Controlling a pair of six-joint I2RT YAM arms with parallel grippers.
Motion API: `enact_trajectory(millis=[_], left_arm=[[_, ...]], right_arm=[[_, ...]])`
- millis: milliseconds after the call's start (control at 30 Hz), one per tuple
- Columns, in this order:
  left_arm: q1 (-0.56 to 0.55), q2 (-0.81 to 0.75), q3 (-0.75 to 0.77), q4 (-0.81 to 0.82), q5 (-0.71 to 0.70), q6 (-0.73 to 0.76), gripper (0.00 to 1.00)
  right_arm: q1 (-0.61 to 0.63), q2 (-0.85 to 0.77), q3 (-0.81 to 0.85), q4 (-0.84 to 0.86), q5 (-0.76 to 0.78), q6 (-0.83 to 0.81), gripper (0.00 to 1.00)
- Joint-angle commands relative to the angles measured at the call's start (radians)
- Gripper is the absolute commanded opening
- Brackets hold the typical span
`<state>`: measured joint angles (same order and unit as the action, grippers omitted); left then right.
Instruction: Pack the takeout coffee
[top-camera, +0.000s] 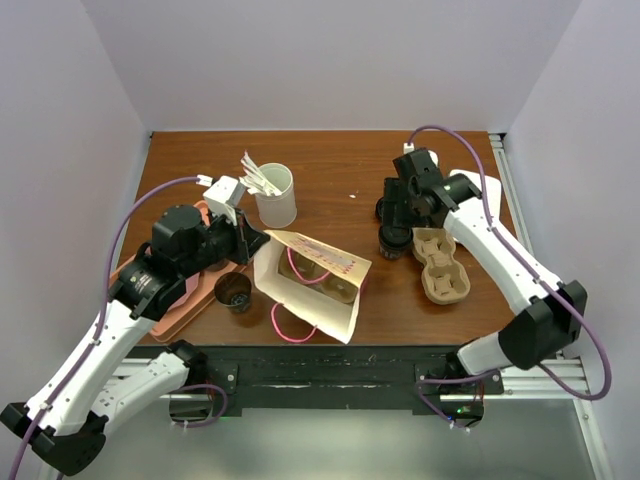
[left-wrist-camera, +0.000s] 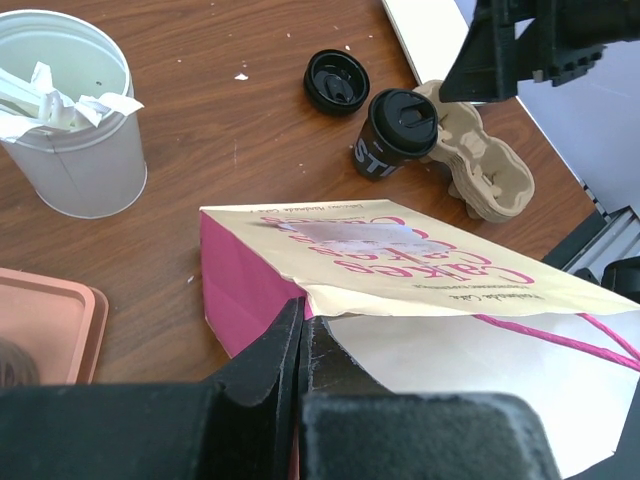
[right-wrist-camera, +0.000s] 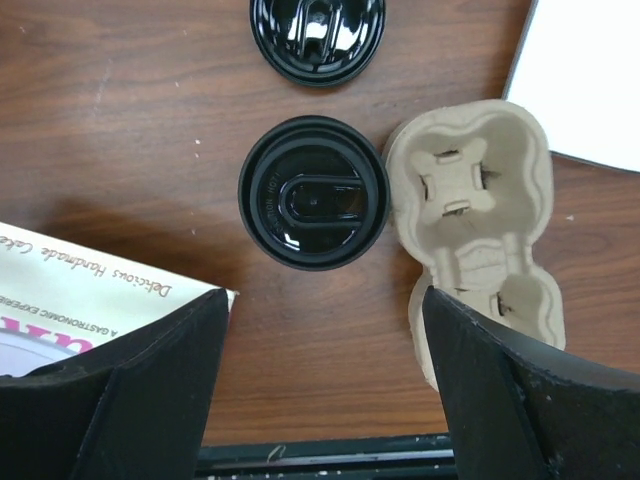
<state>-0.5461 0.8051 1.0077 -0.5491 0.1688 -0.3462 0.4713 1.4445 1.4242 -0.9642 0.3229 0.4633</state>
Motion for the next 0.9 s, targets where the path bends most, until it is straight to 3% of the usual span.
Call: enact_trajectory(millis=[0,233,867], left_arm=[[-0.005,0.003,0.031,0.008,0.018,0.018,0.00],[-0.005,0.008,0.039,-0.008,0.029,0.010,0.00],[-0.005,0.009,0.040,-0.020,0.029,0.001,0.00]], right_arm=[[-0.046,0.075,0.022,0.051,-0.125,-0.106,0.83],[-0.057,0.201,0.104,0.007,-0.131,-0.164,0.82],[-0.057,0.300,0.131,-0.010,-0.096,-0.192,0.87]])
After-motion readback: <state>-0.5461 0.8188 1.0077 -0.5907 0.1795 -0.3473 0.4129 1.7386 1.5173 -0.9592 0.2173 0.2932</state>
